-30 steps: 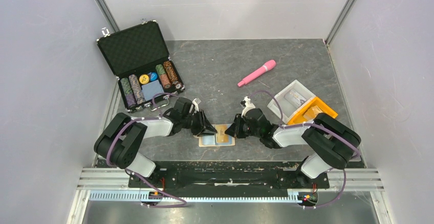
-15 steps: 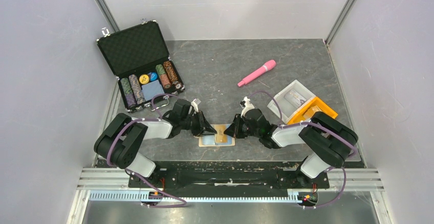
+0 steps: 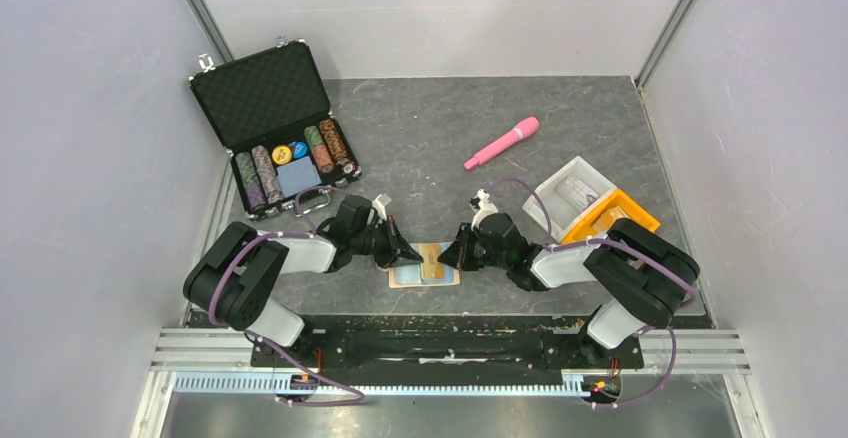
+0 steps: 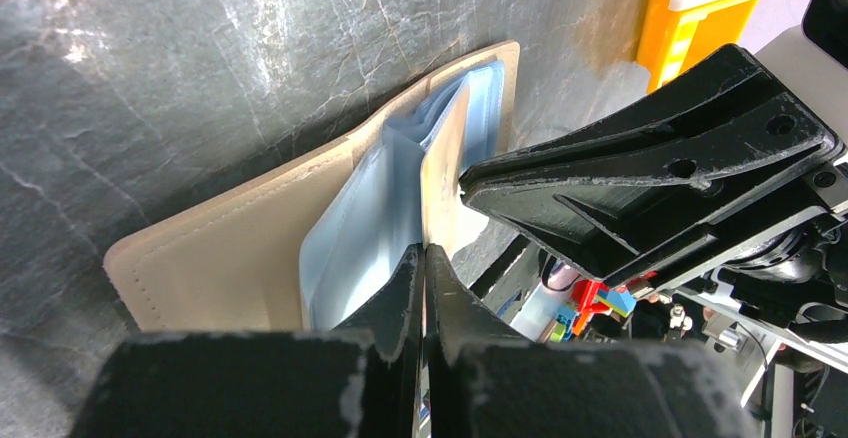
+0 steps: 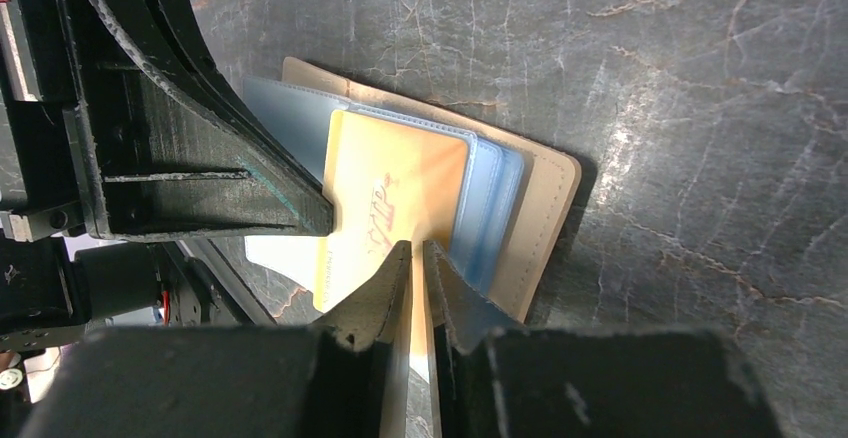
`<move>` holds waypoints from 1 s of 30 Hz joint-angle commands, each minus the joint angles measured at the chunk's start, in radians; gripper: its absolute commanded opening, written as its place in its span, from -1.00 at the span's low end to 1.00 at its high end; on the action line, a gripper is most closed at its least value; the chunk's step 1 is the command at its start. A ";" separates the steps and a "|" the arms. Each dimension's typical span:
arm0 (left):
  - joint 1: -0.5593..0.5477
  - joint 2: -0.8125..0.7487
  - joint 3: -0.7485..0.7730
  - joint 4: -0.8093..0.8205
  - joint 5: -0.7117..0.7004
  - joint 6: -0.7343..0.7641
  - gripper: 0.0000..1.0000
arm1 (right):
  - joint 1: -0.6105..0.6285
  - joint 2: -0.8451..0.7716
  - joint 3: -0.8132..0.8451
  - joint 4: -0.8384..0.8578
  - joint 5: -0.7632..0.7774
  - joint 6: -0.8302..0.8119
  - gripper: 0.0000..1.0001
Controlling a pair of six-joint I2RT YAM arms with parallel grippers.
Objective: Take the credit cards out of the card holder
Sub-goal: Remove the credit card from the card holder.
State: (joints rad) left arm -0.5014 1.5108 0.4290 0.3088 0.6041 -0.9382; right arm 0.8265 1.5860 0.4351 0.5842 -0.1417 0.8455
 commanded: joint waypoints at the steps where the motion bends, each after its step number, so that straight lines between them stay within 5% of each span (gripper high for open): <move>1: 0.008 -0.025 -0.001 -0.015 0.006 -0.028 -0.95 | -0.006 0.005 -0.031 -0.038 0.018 -0.014 -0.78; 14: 0.037 -0.071 0.043 -0.182 -0.023 0.055 -0.95 | -0.021 -0.014 -0.049 -0.041 0.024 -0.021 -0.80; 30: 0.058 -0.093 0.036 -0.185 0.006 0.007 -0.95 | -0.026 -0.021 -0.047 -0.049 0.022 -0.028 -0.80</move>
State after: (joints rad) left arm -0.4633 1.4490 0.4480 0.1463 0.6064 -0.9230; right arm 0.8127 1.5734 0.4099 0.5964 -0.1455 0.8452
